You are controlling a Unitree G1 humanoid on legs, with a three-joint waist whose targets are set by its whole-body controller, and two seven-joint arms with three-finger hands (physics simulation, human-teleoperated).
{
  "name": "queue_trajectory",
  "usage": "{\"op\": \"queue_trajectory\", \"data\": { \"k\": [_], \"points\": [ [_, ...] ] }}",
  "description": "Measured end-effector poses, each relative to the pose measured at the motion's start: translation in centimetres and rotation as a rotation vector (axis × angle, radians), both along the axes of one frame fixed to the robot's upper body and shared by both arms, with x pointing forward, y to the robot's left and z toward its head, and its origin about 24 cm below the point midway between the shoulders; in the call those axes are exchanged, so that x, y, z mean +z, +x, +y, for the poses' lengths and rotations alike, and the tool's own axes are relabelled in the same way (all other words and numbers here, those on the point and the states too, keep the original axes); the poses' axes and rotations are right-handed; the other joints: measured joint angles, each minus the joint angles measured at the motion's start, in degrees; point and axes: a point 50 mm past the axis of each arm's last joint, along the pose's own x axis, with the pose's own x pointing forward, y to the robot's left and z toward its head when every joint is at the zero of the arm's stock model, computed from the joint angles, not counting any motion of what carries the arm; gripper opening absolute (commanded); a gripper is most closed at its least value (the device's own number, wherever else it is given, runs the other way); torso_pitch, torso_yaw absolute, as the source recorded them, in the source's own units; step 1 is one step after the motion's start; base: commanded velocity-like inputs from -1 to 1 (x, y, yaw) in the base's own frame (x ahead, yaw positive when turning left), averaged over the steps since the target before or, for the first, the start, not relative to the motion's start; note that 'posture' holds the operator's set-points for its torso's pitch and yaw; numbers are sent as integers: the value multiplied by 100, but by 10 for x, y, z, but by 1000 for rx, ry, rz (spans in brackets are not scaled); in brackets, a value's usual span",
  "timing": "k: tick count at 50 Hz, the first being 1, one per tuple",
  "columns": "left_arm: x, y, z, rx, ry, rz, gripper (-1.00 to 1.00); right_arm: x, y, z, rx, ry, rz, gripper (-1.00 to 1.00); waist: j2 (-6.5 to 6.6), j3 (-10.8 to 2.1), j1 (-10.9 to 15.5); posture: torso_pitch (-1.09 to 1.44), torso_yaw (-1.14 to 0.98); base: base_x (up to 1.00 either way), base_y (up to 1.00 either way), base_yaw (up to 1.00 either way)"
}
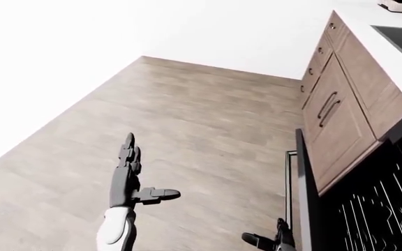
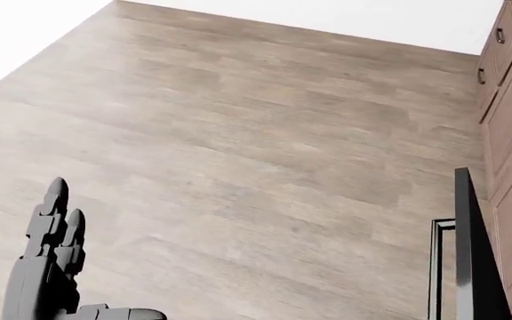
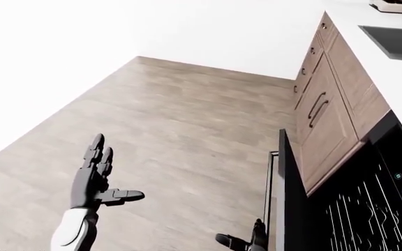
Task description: Close the dishwasher door
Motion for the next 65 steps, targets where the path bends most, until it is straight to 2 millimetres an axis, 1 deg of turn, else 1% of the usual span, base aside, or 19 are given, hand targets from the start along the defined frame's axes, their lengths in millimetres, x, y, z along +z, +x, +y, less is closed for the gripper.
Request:
{"op": "queue_trajectory", "data": {
  "k": [5,17,30,37,52,65],
  "points": [
    [-1,0,0,-1,1,2,100,0,-2,-2,-17,-23,9,100,6,1,6,0,0,0,0,0],
    [0,0,0,0,1,1,100,0,-8,-9,-64,-142,52,100,35,22,28,0,0,0,0,0],
    [0,0,2,6,1,-1,100,1,-16,-27,-135,-257,81,100,-49,89,4,0,0,0,0,0],
    [1,-1,2,7,0,-2,100,2,-20,-33,-168,-278,87,100,-84,122,-7,0,0,0,0,0],
    [2,0,2,5,-4,-6,100,0,-33,-45,-244,-325,148,100,-16,148,-88,0,0,0,0,0],
    [2,0,2,3,-4,-4,100,0,-40,-51,-272,-360,174,100,-33,191,-173,0,0,0,0,0]
  ]
}}
